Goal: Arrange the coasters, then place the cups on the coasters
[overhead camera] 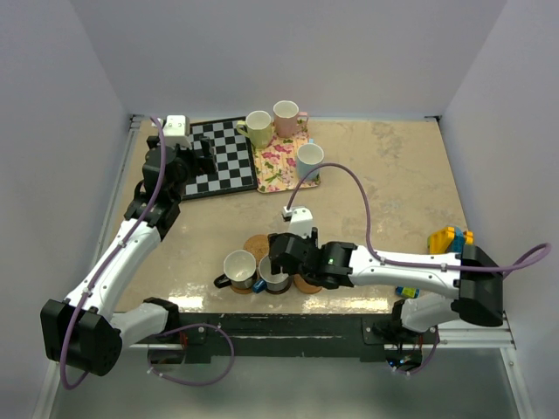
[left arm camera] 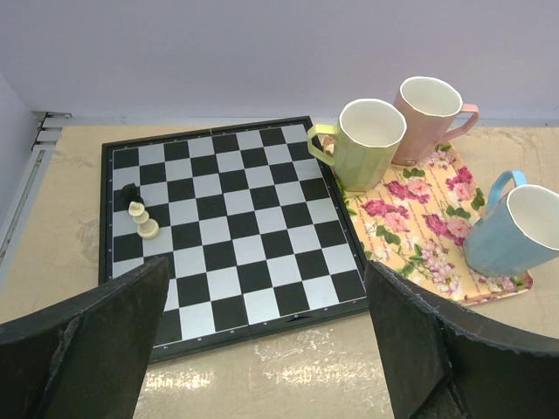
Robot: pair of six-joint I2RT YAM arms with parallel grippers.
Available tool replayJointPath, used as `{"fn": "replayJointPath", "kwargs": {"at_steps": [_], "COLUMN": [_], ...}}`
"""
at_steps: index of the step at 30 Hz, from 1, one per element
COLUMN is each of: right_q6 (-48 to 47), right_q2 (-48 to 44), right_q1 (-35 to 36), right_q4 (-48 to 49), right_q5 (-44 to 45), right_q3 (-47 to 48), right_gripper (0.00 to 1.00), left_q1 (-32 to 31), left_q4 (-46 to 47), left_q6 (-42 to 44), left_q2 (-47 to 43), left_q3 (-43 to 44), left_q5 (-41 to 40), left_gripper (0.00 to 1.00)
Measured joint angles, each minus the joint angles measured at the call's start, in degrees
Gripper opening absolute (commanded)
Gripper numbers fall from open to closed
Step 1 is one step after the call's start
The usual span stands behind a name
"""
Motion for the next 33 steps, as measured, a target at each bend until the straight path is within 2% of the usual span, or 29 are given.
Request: {"fn": "replayJointPath", "kwargs": {"at_steps": [8, 14, 18, 23, 33], "right_q6": [-3.6, -7.1, -12.2, -17.7, -22.2], "right_q2": [-10.1, -13.1, -12.1, -5.6, 18.0], "right_q1": [0.0, -2.2, -11.4, -22.0, -31.9], "right_q4": [2.2, 2.0, 3.5, 5.3, 9.9], "right_q5": [0.3, 1.4, -1.5, -5.2, -13.7], "right_q3": [0.1, 4.1, 8.7, 16.8, 37.3], "right_gripper": [0.93, 0.90, 0.86, 0.80, 0.73], "left_q1": [0.0, 0.0, 0.0, 0.0, 0.0], "left_q4": [0.0, 0.0, 0.0, 0.0, 0.0], "left_q6": [0.0, 0.0, 0.0, 0.0, 0.0], "left_q2": [0.0, 0.0, 0.0, 0.0, 0.0], "left_q3": [0.0, 0.0, 0.0, 0.0, 0.0], "left_q5": [0.0, 0.0, 0.0, 0.0, -0.1], "left_gripper": [0.98, 0.98, 0.98, 0.98, 0.98]}}
